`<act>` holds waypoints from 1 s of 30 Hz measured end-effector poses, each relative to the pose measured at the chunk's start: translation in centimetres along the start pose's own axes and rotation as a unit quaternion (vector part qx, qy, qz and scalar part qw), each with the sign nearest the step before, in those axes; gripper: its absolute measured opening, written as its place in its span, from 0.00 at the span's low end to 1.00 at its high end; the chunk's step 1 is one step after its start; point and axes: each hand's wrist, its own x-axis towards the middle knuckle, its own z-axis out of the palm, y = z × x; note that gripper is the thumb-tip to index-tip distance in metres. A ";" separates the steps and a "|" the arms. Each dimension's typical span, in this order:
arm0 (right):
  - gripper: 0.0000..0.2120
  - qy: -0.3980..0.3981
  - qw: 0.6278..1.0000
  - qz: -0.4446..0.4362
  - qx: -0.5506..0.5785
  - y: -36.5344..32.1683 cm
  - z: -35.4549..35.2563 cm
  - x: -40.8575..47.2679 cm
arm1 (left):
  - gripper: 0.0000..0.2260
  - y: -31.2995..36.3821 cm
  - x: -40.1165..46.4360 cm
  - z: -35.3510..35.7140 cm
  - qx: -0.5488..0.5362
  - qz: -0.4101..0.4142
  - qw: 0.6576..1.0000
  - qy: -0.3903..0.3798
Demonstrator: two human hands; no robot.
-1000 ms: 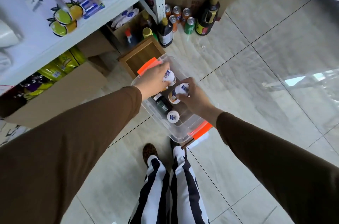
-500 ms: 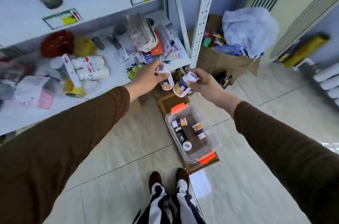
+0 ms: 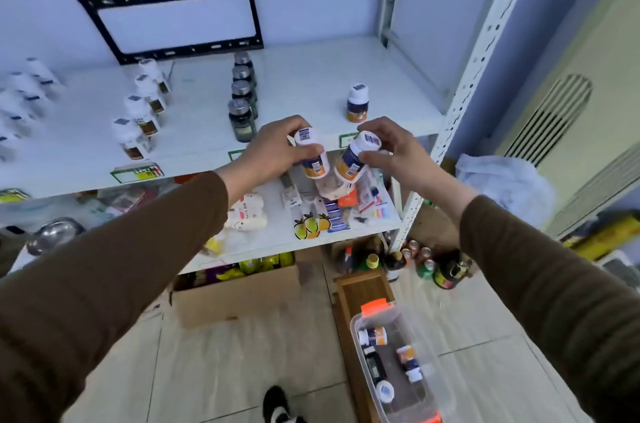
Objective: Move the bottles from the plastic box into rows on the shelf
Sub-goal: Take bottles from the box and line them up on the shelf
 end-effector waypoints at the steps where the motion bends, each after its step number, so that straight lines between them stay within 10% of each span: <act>1: 0.18 0.003 1.000 -0.010 -0.008 -0.6 0.1 1.3 | 0.13 -0.2 0.9 -1.0 -0.001 0.004 1.000 0.004; 19: 0.14 0.022 0.980 -0.052 -0.191 -3.8 -3.3 21.1 | 0.14 -4.1 17.1 -9.2 -0.107 -0.009 0.992 -0.060; 30: 0.19 -0.137 0.949 -0.014 -0.284 1.3 -6.9 27.7 | 0.14 -4.3 24.7 -7.0 -0.102 -0.036 0.992 -0.069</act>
